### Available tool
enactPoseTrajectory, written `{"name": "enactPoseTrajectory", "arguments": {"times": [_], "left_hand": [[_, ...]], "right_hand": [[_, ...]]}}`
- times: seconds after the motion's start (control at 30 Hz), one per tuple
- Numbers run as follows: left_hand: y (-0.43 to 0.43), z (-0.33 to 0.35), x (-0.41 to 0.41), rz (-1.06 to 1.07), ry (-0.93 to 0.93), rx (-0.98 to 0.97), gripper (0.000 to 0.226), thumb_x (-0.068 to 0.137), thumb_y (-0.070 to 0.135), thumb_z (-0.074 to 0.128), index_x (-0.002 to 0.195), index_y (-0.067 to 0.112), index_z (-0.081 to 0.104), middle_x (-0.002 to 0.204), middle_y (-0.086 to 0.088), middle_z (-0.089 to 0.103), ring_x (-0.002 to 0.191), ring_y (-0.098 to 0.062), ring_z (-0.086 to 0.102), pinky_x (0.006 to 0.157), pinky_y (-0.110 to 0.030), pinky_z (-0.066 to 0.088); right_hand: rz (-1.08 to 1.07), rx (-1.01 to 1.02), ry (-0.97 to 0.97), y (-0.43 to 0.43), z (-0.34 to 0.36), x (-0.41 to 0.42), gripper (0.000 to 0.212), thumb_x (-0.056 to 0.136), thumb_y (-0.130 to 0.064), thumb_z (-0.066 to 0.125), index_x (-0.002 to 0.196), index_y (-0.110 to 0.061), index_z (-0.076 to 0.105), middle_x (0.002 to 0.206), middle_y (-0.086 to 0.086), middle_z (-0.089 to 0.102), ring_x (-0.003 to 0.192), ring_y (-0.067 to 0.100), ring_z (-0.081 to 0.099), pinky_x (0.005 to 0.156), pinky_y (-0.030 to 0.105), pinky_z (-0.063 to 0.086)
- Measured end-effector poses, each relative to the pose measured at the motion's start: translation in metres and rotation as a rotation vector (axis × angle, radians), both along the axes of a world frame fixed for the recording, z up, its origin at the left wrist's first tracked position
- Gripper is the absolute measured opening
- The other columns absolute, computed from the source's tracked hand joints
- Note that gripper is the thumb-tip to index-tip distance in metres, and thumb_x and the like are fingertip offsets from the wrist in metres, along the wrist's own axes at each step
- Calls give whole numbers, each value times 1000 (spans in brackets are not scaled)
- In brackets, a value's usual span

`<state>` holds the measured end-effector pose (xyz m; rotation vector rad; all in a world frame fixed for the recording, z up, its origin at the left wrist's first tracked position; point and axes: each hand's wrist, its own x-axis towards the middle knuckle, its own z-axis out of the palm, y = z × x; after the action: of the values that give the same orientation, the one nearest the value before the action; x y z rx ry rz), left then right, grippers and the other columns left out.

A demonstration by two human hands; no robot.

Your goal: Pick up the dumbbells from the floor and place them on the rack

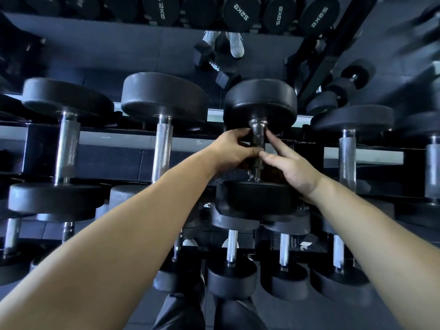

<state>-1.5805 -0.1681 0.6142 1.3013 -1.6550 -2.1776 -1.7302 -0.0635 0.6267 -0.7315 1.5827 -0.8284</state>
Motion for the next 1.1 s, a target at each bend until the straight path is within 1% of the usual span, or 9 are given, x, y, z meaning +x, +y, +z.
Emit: {"name": "enactPoseTrajectory", "arguments": {"times": [0.1,0.2,0.27,0.37,0.43,0.53,0.67,0.87,1.1], "left_hand": [[1,3,-1,-3,-4,-34,60,78,30,85,133,17,66,113,-17,78,100,-28,77,91,-38,61],[4,1,-2,19,-15,-59,78,58,49,89,128,21,71,114,-8,80,108,-25,76,102,-44,58],[5,-1,-2,34,-29,-68,81,58,50,89,131,22,69,115,-6,80,108,-24,76,105,-45,57],[8,-2,2,34,-53,-55,77,65,47,89,135,22,67,116,-5,79,107,-23,77,104,-46,57],[10,2,6,19,-68,-66,68,73,43,87,136,24,66,118,-2,79,109,-20,76,105,-43,57],[11,10,12,15,-98,-91,55,85,38,83,135,25,65,120,-1,77,112,-19,73,102,-38,57],[14,18,19,13,-117,-114,45,90,35,78,132,25,66,120,-1,75,112,-20,72,97,-39,59],[20,34,32,9,-109,-105,47,95,33,73,138,17,60,106,5,72,83,-7,69,58,-16,52],[25,39,43,20,-75,-126,50,93,37,74,136,15,61,114,-2,74,96,-18,74,74,-28,57]], "right_hand": [[-33,12,-3,0,-4,-4,64,92,-35,69,152,-37,46,146,-7,60,135,10,55,121,33,35],[-52,21,-28,-1,-3,-5,37,103,-26,58,135,-45,56,119,-5,74,102,9,71,92,24,54],[-74,41,-27,-2,2,-3,31,102,-32,60,129,-48,61,120,-3,74,99,16,71,83,29,57],[-67,30,14,2,8,-1,53,90,-51,68,141,-39,59,143,-9,63,133,10,57,114,33,43],[-61,15,51,6,13,3,61,90,-52,67,147,-36,53,149,-9,57,139,8,51,123,34,32],[-53,18,99,10,17,7,52,100,-40,62,151,-34,50,147,-7,59,135,8,54,122,32,34],[-34,26,171,16,24,15,52,99,-44,61,150,-36,50,148,-8,59,137,8,52,122,33,34],[-90,5,334,23,35,22,54,98,-54,58,148,-32,54,154,-10,52,143,8,44,120,29,30],[-152,-26,433,36,52,41,50,101,-51,55,146,-29,57,135,-12,62,119,-1,57,111,26,37]]}}
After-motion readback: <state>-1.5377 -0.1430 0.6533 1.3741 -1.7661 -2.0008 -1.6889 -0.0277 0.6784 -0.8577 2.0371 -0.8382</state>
